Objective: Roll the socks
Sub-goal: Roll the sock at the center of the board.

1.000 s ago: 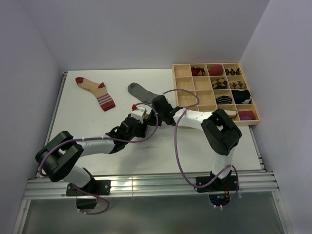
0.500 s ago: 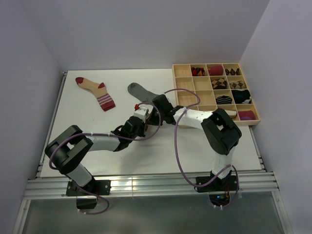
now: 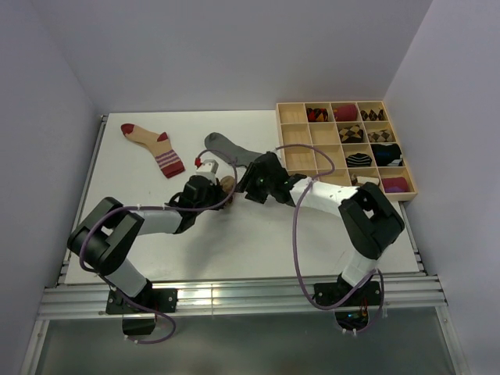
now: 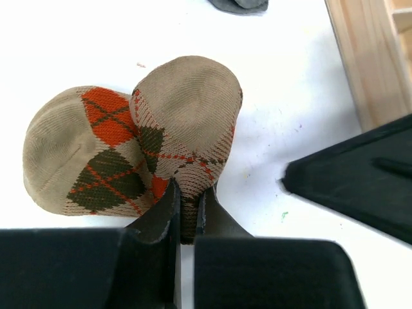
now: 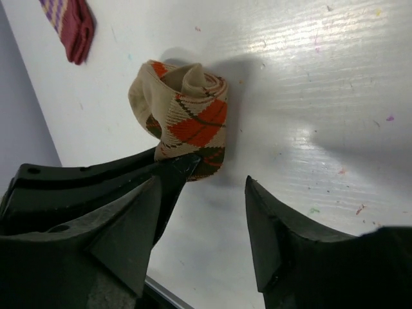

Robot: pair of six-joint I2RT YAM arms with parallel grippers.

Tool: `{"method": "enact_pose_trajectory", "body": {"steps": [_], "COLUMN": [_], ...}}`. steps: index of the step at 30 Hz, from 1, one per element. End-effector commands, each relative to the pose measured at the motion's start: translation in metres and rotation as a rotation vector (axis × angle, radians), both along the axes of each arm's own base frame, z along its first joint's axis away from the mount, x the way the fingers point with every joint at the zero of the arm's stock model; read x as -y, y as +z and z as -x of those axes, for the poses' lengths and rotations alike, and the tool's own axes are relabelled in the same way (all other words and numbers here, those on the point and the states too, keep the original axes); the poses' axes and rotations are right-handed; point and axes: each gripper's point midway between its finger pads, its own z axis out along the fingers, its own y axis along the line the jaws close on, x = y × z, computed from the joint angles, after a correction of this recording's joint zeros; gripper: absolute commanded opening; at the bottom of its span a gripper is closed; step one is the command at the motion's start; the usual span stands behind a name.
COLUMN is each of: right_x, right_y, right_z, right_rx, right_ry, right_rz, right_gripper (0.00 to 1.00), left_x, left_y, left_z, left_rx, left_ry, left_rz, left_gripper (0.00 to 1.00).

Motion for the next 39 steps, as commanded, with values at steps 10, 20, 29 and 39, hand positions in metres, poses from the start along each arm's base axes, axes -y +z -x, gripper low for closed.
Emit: {"method": "enact_pose_trajectory", "body": {"steps": [10,20,29,39], "right_x": [-0.017,-0.029,-0.045,-0.057], "right_y": [0.016,-0.008,-0.013,-0.03], "right_z": [-0.025,-0.032,-0.046,-0.058], "right_rx": [0.118,0.097,0.142,0.131], "right_ry": [0.009,0.042,0.063,0.08], "right_rz": [-0.121,-0.124,-0.179,-0.187], "right_gripper": [0.68,0.68,0.72,0.69], "left_x": [-0.028,-0.059,-0.066,-0.066], "left_y": [-0.032,-0.054,-0.067,-0.073], "left_z": [0.012,0.01,0.012,0.013], "left_rx": [-0.366,-0.488,-0.546,-0.56], "left_ry": [0.085,0.206,0.233,0.208], "left_rz": [0.265,0.356,0.345,0.312], "left_gripper": [0.04,0.12,0.14,0.15]}}
